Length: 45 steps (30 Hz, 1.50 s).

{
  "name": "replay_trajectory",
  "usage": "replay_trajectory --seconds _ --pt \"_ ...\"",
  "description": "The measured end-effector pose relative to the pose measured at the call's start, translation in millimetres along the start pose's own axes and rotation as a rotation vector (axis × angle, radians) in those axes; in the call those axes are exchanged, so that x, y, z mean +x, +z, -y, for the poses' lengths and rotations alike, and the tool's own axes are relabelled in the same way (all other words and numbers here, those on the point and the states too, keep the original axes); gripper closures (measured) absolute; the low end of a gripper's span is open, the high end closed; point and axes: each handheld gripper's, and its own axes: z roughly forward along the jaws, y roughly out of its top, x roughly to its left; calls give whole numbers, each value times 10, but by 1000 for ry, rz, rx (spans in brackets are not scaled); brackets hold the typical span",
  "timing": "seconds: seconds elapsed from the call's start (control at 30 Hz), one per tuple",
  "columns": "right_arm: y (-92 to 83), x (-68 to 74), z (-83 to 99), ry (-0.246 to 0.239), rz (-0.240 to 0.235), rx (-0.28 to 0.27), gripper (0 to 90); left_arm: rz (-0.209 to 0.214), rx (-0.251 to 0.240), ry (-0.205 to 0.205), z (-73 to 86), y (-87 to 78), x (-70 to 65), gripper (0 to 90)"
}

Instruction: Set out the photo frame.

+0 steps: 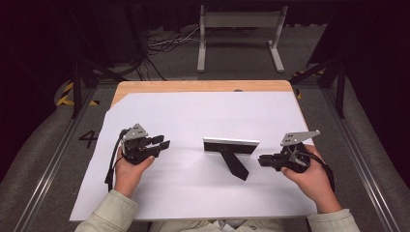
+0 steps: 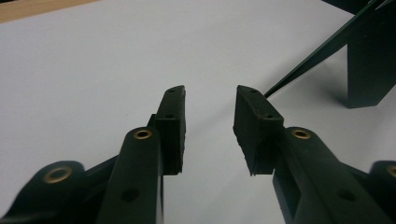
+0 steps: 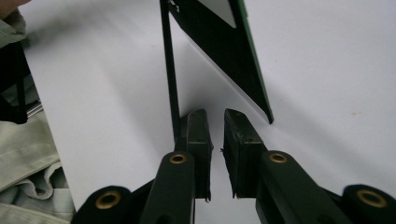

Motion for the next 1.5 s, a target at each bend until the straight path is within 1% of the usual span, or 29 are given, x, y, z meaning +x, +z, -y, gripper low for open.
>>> replay_trajectory --seconds 0.03,0.1,0.13,0.17,0.33,0.37,0.4,0.47,0.53,0.57,0.6,0.63,0.67,0.73,0.8,0.87,0.93,0.97,1.0,1.03,1.07,1.1,1.13,1.17,1.23,1.33,1.4,1.47,1.5 --pt "-8 -8 3 2 5 -1 803 10 0 3 -29 25 -16 675" --pt "-25 -30 12 1 18 -5 808 22 0 18 -80 66 -40 719" --pt "-33 -39 16 4 23 -6 811 31 3 15 -96 83 -54 741" --pt "-45 -50 22 6 29 -9 814 35 1 26 -130 126 -71 765" --pt "-84 -85 34 8 50 -18 823 55 26 45 -196 242 -117 830" --pt "-96 -95 37 11 53 -19 823 58 29 41 -204 258 -122 847" --pt "-105 -105 40 12 59 -24 823 55 29 50 -214 274 -118 853" --pt "-126 -126 48 10 72 -29 818 61 33 38 -228 317 -126 857" --pt "-145 -142 51 5 89 -33 811 62 35 43 -244 373 -129 855" --pt "-154 -149 50 3 97 -38 810 61 36 37 -249 407 -133 850" --pt "-164 -155 48 1 100 -40 810 62 40 43 -257 439 -121 847" --pt "-172 -160 46 2 101 -44 810 60 44 40 -265 472 -103 850" --pt "-178 -163 45 6 101 -45 810 68 52 24 -272 509 -97 858" --pt "-181 -166 44 9 100 -46 810 70 49 27 -283 541 -80 877" --pt "-190 -179 43 9 103 -48 811 87 48 12 -316 632 -81 895" --pt "-193 -185 43 11 105 -50 811 106 47 6 -339 719 -98 899" --pt "-198 -187 43 13 104 -50 812 108 48 8 -343 754 -103 899" --pt "-203 -189 45 11 106 -51 812 111 45 4 -341 791 -111 900" --pt "-207 -190 47 11 107 -53 812 118 49 -8 -338 823 -124 900" --pt "-213 -190 50 11 108 -54 812 122 49 0 -334 854 -122 900" --pt "-224 -190 56 14 110 -57 812 123 51 0 -334 873 -121 900" --pt "-234 -190 61 14 111 -56 812 132 72 -3 -336 919 -126 900" --pt "-242 -189 66 16 112 -59 812 132 72 -3 -336 919 -126 900" --pt "-249 -187 69 16 114 -59 812 144 73 -15 -330 957 -138 900" --pt "-263 -183 77 20 116 -60 812 154 81 -1 -319 1007 -146 900" --pt "-280 -174 89 25 120 -62 812 176 87 8 -291 1094 -151 900" --pt "-290 -171 100 23 122 -64 812 181 83 4 -268 1152 -152 900" --pt "-301 -167 108 25 124 -65 812 185 83 15 -246 1202 -137 900" --pt "-308 -166 115 27 125 -65 811 194 85 6 -234 1227 -136 900"
